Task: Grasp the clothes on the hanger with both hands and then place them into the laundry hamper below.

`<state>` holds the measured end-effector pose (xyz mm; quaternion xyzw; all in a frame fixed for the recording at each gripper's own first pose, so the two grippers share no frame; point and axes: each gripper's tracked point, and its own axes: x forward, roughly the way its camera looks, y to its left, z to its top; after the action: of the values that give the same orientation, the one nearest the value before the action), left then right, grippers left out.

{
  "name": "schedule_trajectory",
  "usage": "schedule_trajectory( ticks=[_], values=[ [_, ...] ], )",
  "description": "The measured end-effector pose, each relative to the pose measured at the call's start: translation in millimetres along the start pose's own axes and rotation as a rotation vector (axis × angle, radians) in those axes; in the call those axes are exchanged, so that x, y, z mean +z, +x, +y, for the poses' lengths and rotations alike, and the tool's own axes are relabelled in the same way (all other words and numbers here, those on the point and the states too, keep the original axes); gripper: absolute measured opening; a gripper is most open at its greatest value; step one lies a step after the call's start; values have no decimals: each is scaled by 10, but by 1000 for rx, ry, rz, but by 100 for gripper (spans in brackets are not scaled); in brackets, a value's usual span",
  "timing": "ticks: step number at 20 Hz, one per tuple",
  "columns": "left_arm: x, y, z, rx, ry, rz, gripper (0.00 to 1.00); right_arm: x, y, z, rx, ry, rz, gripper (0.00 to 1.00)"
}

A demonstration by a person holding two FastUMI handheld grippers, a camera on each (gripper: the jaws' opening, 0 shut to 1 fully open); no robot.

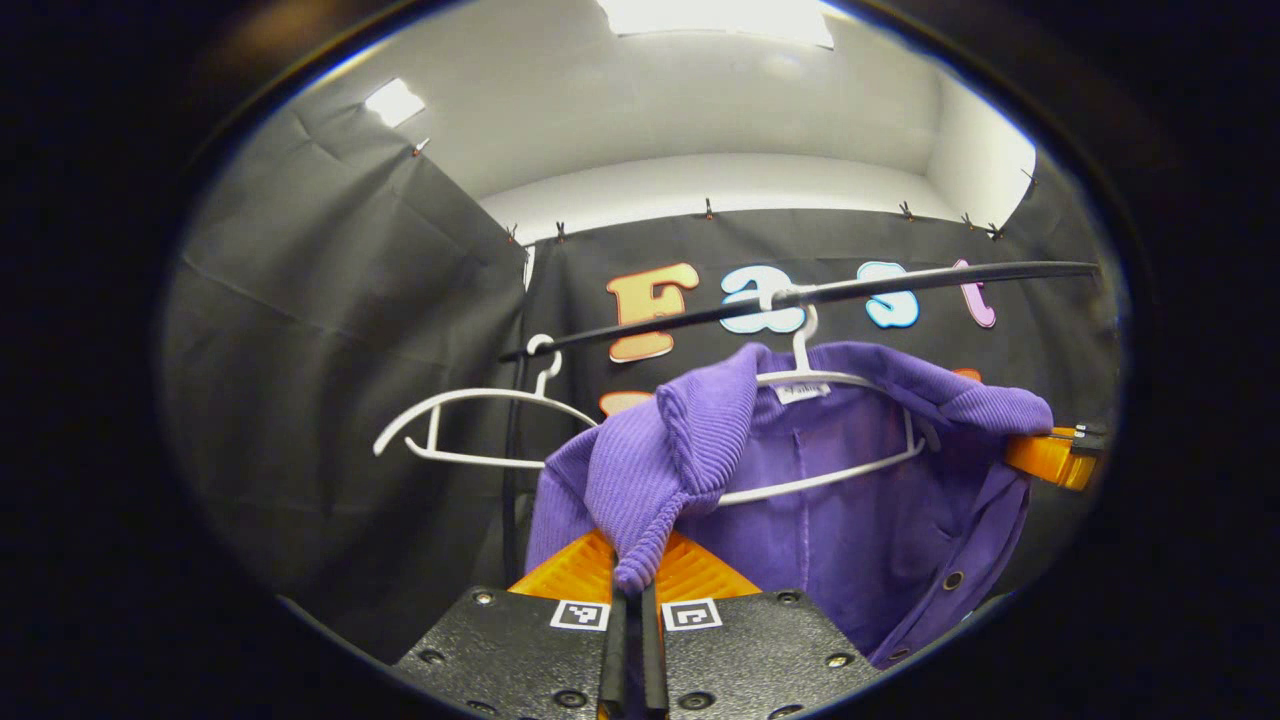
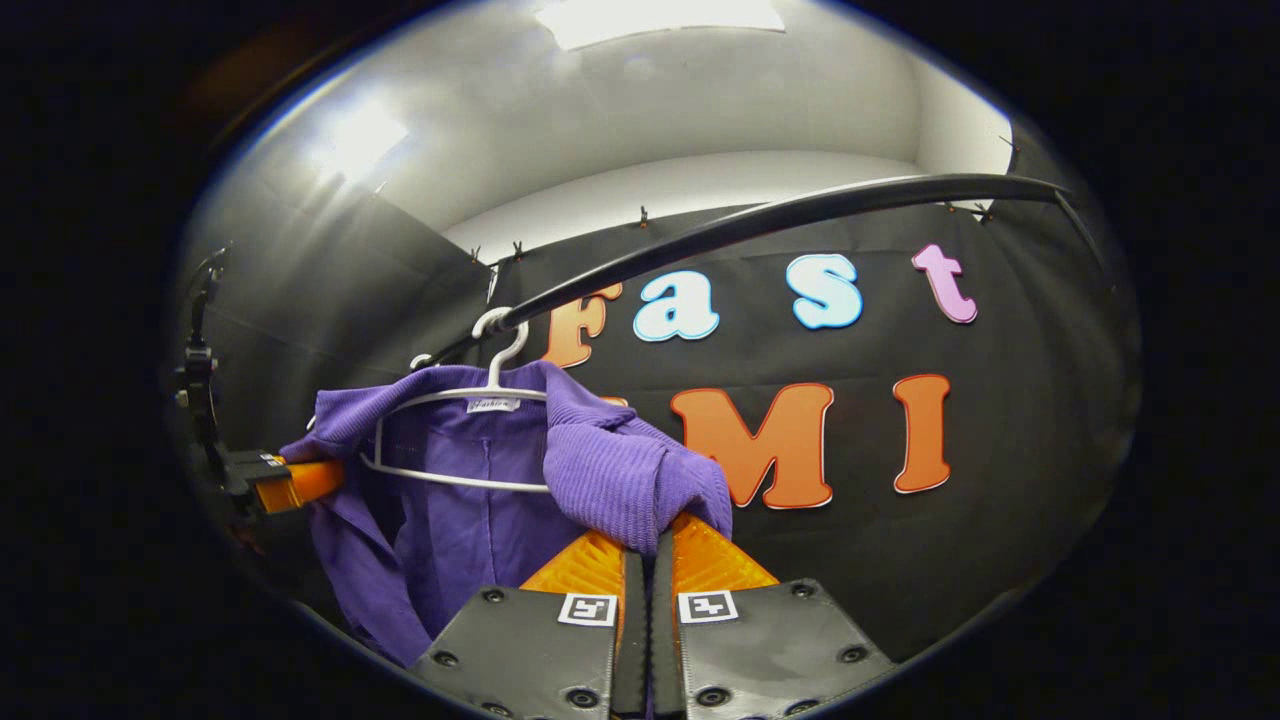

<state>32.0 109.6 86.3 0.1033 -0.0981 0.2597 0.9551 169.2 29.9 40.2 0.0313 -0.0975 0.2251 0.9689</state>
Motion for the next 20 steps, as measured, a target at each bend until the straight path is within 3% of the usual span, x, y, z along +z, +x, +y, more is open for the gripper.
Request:
schedule_trajectory(
  ticks=[4, 6, 11, 16, 20],
  values=[
    [633, 166, 316, 74, 34, -134, 6, 21, 13, -57, -18, -10, -5, 9],
    [886, 286, 347, 70, 39, -164, 3, 33, 32, -72, -20, -5, -3, 9],
    [1027, 618, 619, 53, -15, -129, 3, 91, 2, -112, -33, 19, -15, 9],
    [599, 871, 902, 60, -5, -40, 6, 145, 15, -135, -41, 23, -21, 9],
    [-94, 971, 1044, 75, -75, 82, 6, 187, 35, -74, -28, 19, -27, 9]
  ],
)
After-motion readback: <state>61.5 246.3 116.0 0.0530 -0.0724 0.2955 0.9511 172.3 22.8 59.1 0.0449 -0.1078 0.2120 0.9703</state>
